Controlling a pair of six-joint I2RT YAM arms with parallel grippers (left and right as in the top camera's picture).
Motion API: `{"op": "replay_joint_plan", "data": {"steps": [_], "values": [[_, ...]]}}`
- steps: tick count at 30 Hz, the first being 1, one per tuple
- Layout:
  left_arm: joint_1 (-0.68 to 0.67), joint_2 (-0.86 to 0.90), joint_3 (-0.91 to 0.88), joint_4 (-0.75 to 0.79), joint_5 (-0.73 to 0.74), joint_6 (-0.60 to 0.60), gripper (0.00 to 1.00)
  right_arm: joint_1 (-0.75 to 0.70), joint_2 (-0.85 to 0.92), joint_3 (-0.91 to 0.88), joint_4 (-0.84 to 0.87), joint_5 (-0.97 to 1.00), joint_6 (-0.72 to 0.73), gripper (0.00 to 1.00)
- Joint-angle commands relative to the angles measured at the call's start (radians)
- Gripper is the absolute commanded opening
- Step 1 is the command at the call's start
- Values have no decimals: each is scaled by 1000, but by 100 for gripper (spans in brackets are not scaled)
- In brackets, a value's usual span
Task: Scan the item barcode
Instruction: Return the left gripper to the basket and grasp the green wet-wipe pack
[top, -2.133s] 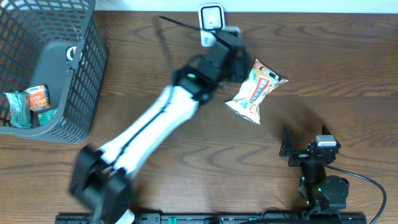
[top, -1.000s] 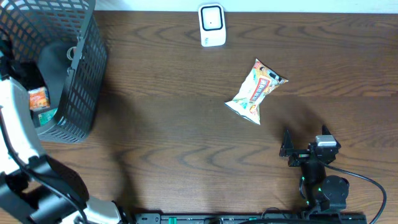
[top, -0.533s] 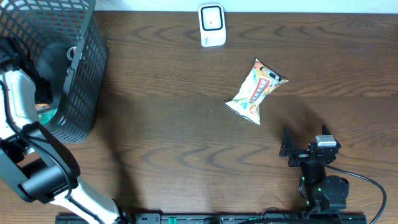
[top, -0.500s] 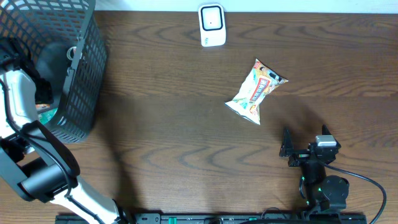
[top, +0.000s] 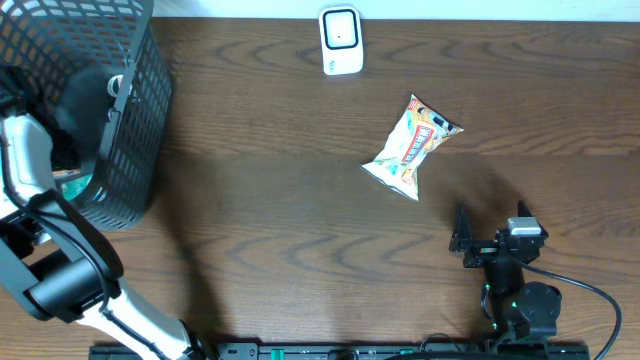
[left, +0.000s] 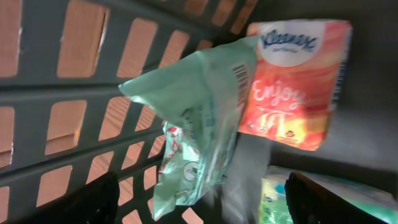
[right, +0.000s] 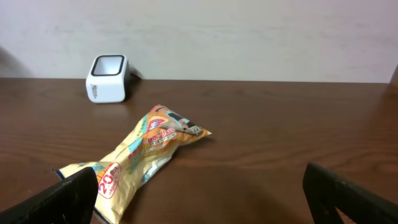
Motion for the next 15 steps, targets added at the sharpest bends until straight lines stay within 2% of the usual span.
{"op": "replay_joint_plan", "data": {"steps": [1,7,15], "values": [[19,26,-7,8,58,-23,84,9,-6,-2,-2,5,-8,99],[23,66,-7,42,73,-19,83,9,-6,-2,-3,5,-8,99],[28,115,-7,125,75,-20,78,9,-6,-2,-3,5,-8,99]]}}
